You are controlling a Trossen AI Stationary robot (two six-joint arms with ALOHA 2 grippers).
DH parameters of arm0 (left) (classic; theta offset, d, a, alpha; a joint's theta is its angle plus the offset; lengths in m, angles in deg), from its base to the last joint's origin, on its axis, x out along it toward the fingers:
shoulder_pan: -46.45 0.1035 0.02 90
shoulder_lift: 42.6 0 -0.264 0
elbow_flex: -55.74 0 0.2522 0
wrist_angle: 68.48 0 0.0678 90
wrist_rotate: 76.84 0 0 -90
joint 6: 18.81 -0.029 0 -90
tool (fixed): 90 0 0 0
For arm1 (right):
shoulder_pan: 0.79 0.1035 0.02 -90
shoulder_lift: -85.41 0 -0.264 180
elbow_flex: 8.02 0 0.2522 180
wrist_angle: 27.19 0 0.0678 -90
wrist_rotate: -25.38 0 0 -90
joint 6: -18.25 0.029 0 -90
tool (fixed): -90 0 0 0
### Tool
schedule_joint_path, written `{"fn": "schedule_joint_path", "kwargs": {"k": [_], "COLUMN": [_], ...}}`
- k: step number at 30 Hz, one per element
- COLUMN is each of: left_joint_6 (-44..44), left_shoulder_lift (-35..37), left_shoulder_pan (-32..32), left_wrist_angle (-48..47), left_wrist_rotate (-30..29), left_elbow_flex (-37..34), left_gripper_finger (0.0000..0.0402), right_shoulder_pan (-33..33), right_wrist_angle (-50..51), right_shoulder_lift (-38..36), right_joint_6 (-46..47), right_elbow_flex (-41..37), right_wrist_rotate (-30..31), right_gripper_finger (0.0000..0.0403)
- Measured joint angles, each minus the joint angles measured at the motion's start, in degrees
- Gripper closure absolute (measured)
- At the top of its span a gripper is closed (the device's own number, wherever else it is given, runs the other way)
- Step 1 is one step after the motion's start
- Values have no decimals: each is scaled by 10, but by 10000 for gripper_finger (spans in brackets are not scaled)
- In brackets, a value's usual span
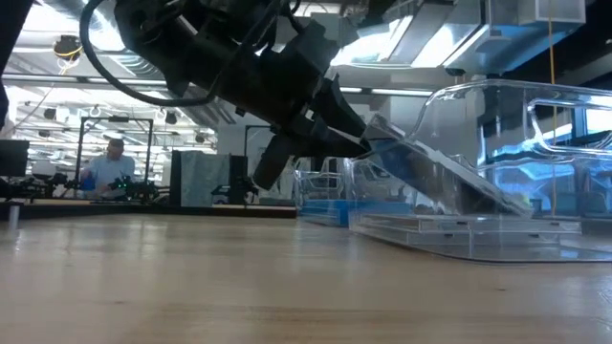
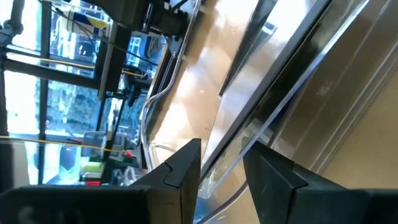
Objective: Pick & place jewel cases by type
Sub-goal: Put the black CD case into the bottom transparent bin, then return to Home Position
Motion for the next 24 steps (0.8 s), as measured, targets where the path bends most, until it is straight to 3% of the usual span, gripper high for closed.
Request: {"fn": "schedule_joint_path", "kwargs": {"k": [14,24], "left_joint_6": [31,175], "left_shoulder_lift": [42,105], "left_shoulder_pan": [-5,-5], "left_wrist_angle": [-61,-192], "left_wrist_rotate": [-1,63], "left_elbow_flex": [-2,-2], "left_gripper_finger": [285,286], "right_shoulder_pan": [0,0], "right_wrist_angle": [2,2], "right_shoulder_lift": [0,0], "right_joint_6": [1,1], "right_elbow_flex": [0,0], "right_wrist_rotate": [0,0], "right_gripper_finger": [264,264]}}
